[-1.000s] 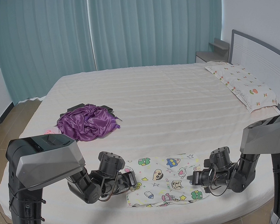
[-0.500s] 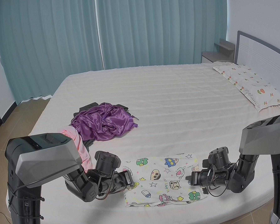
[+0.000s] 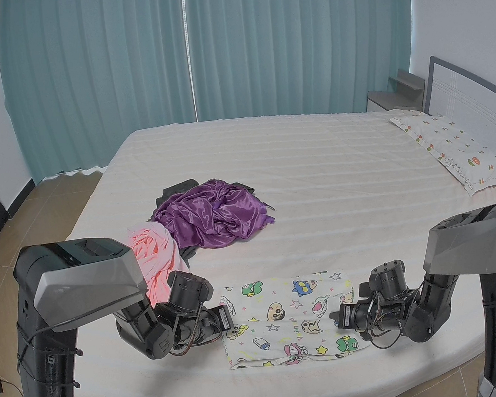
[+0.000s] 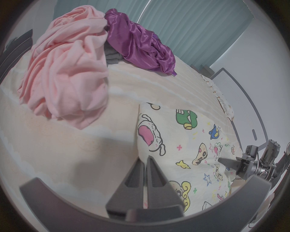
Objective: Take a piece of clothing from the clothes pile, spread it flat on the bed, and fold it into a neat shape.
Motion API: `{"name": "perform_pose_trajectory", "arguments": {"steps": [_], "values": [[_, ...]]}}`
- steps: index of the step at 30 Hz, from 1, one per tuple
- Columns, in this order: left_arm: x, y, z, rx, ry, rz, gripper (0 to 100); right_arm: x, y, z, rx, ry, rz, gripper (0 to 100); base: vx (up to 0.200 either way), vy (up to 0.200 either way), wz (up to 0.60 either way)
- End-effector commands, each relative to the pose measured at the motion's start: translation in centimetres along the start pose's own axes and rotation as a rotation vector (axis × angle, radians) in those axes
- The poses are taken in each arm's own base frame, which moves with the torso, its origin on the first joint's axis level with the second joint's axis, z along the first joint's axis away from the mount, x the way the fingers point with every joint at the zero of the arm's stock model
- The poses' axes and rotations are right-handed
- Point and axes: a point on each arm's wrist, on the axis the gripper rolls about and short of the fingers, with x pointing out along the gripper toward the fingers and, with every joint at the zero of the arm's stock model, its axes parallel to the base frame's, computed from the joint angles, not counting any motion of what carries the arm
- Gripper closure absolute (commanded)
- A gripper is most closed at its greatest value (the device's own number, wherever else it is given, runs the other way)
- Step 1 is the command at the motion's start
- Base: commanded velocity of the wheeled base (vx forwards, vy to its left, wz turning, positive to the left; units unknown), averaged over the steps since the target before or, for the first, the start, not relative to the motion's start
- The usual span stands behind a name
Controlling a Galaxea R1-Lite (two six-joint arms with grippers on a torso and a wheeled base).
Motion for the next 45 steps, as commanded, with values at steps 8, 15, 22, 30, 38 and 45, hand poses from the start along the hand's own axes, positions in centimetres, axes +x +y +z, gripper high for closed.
{"name": "perform_pose_trajectory", "arguments": {"steps": [8, 15, 22, 30, 38, 45], "values": [[-0.3, 0.1, -0.1, 0.0, -0.019, -0.015, 0, -0.9, -0.2, 0.2, 0.006, -0.007, -0.009, 0, 0.0, 0.0, 0.0], [-1.9, 0.8, -0.6, -0.012, -0.033, -0.022, 0, -3.7, -0.7, -0.9, 0.019, 0.028, -0.043, 0, 0.0, 0.0, 0.0], [-5.8, 1.3, -0.1, -0.16, -0.047, -0.075, 0, -6.3, -0.7, -3.7, -0.02, 0.127, -0.022, 0, 0.0, 0.0, 0.0], [-7.6, 3.0, -1.8, -0.246, -0.028, -0.1, 0, -7.0, -1.1, -4.8, -0.016, 0.14, -0.012, 100, 0.0, 0.0, 0.0], [-8.2, 3.5, -2.4, -0.292, -0.019, -0.117, 0, -7.7, -1.3, -5.6, -0.014, 0.173, -0.033, 100, 0.0, 0.0, 0.0], [-8.1, 3.6, -2.5, -0.315, -0.016, -0.113, 0, -9.3, -1.6, -6.5, -0.004, 0.208, -0.056, 100, 0.0, 0.0, 0.0]]}}
